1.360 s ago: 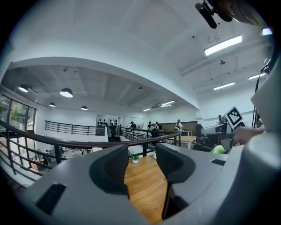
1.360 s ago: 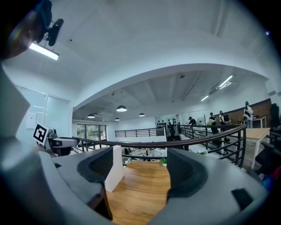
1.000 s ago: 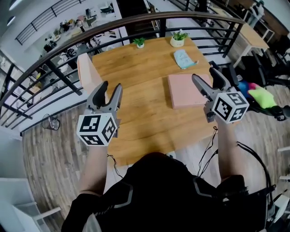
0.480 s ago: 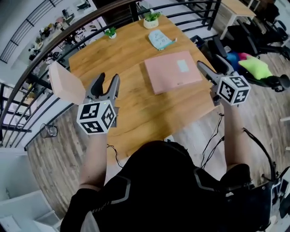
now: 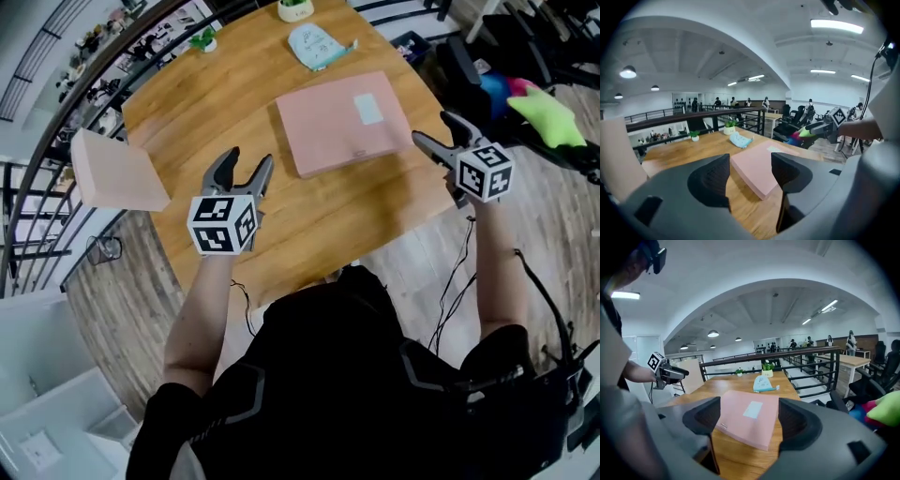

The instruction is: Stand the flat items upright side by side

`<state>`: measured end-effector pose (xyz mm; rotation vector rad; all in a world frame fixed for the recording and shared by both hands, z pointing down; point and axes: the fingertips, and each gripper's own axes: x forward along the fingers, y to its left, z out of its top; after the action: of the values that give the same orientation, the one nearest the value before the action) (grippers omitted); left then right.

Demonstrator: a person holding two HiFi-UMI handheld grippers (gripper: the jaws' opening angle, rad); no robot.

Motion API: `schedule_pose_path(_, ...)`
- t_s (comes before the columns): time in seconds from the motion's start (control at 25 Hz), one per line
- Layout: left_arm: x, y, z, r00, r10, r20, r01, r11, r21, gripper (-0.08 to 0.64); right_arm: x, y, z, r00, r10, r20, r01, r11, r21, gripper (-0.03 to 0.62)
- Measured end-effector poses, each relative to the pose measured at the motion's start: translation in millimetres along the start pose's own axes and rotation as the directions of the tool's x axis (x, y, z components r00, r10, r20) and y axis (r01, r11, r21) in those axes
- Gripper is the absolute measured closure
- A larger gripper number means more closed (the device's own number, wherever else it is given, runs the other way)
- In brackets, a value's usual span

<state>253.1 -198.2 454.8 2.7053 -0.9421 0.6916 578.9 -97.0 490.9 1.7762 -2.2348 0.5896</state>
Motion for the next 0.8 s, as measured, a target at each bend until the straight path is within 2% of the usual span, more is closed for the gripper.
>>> schedule_pose_path(0.12, 28, -12, -35, 0.993, -0.041, -0.107, 0.039, 0.999, -0.019, 0.278, 17, -13, -36, 0.996, 0.051, -0.067, -0.051, 0.999, -0.004, 0.196)
schedule_pose_path(0.28, 64, -29, -79, 0.969, -0.083, -0.234, 0.092, 0.995, 0.028, 0.265, 43, -25, -81, 0.982, 0.1, -0.163, -0.106, 0.994, -0.029, 0.192)
schedule_pose_path(0.44, 87, -30, -112, 0.954, -0.06, -0.293, 0.079, 0.996, 0.051, 0.235, 64, -29, -124, 0.963, 0.134, -0.233, -0.144, 0.989, -0.027, 0.189)
schedule_pose_path(0.52, 99, -31, -129, 0.933, -0.06, -0.355, 0.089, 0.994, 0.065, 0.23, 71, -31, -138, 0.952, 0.147, -0.267, -0.165, 0.985, -0.043, 0.189)
schedule_pose_path(0.6, 109, -36, -144, 0.911, -0.098, -0.401, 0.125, 0.991, 0.041, 0.225, 77, -33, -150, 0.941, 0.153, -0.303, -0.183, 0.981, -0.072, 0.189)
schedule_pose_path(0.72, 119, -47, -156, 0.886, -0.205, -0.415, 0.191, 0.979, -0.076, 0.21, 85, -39, -159, 0.929, 0.154, -0.336, -0.199, 0.974, -0.105, 0.189)
schedule_pose_path(0.76, 121, -48, -161, 0.879, -0.208, -0.429, 0.196, 0.978, -0.071, 0.21, 88, -39, -161, 0.927, 0.156, -0.341, -0.205, 0.972, -0.112, 0.189)
schedule_pose_path(0.8, 124, -48, -166, 0.872, -0.193, -0.45, 0.198, 0.98, -0.036, 0.21, 90, -39, -163, 0.924, 0.16, -0.348, -0.212, 0.97, -0.118, 0.189)
